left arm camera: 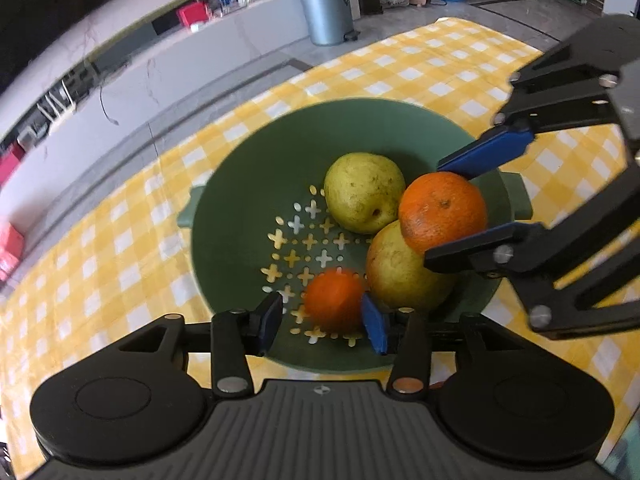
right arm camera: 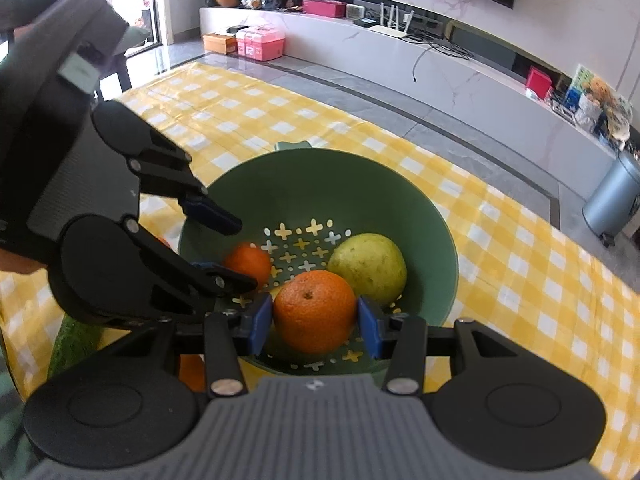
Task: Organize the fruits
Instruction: 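Carry both mandarins over the green colander and lower them inside, then open both grippers to drop the mandarins into the colander, then move the left gripper to a mandarin on the cloth while the right gripper approaches another mandarin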
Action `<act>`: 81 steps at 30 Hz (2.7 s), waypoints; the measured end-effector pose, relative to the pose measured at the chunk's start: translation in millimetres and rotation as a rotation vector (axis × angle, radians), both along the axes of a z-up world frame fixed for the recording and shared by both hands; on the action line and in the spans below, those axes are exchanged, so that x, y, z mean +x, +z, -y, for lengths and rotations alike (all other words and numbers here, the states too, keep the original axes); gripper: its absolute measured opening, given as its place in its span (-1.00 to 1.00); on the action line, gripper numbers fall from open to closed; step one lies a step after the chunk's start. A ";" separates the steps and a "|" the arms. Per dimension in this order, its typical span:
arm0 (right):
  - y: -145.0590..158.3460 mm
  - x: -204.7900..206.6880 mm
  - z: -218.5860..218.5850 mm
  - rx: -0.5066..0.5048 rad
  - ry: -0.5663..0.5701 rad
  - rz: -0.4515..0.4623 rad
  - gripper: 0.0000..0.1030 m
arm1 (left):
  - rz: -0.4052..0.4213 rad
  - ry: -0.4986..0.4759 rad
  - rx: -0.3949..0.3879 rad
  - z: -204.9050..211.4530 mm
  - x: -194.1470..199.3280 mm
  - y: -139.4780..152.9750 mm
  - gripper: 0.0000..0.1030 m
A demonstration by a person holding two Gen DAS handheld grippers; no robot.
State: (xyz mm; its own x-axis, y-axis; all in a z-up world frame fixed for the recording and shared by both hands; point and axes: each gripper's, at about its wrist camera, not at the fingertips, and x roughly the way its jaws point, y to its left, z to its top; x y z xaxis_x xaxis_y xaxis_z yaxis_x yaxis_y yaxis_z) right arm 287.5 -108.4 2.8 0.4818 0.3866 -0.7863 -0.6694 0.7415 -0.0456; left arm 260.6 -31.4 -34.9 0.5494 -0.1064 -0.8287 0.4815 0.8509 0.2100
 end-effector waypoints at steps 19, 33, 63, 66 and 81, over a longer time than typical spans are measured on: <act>-1.7 14.9 -49.4 -0.009 0.004 0.063 -0.15 | 0.110 0.148 -0.024 -47.4 -39.7 31.6 0.16; -20.8 36.2 -83.5 -0.097 -0.028 0.040 -0.14 | 0.056 0.233 -0.050 -74.6 -42.9 11.5 0.16; 12.6 -5.8 -77.1 -0.050 -0.047 0.028 0.13 | 0.026 0.187 -0.077 -73.5 -56.6 23.0 0.16; 18.4 -20.6 -70.3 -0.019 -0.077 0.042 0.13 | 0.026 0.190 -0.122 -77.6 -60.3 28.3 0.16; 8.8 -101.8 -32.2 0.159 -0.297 0.085 0.13 | -0.006 0.146 -0.212 -83.8 -79.8 13.3 0.16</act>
